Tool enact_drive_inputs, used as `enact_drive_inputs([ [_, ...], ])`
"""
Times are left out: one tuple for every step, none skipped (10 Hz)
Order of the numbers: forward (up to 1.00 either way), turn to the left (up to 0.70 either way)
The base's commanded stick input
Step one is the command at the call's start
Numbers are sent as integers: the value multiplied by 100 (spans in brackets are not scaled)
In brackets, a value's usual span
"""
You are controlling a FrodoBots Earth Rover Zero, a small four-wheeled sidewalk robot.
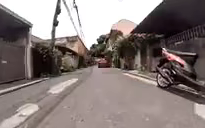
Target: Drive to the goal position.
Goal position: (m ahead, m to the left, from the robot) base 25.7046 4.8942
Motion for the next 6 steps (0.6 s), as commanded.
enact_drive_inputs([
  [100,0],
  [100,0],
  [100,0],
  [100,0],
  [100,0],
  [100,0],
])
